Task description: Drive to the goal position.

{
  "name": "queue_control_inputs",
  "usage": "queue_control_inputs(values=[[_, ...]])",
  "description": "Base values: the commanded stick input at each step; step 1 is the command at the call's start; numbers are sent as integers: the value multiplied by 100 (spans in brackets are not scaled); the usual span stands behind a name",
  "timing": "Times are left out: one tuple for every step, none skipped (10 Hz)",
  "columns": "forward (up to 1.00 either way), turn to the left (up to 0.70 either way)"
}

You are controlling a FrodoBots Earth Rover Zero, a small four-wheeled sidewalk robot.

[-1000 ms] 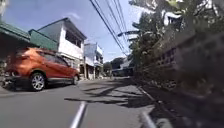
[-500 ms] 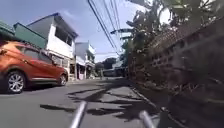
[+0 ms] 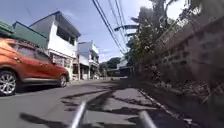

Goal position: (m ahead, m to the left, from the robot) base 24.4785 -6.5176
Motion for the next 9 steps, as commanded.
queue_control_inputs(values=[[100, -38], [100, -38], [100, -38], [100, -38], [100, -38], [100, -7], [100, 0], [100, 0], [100, 0]])
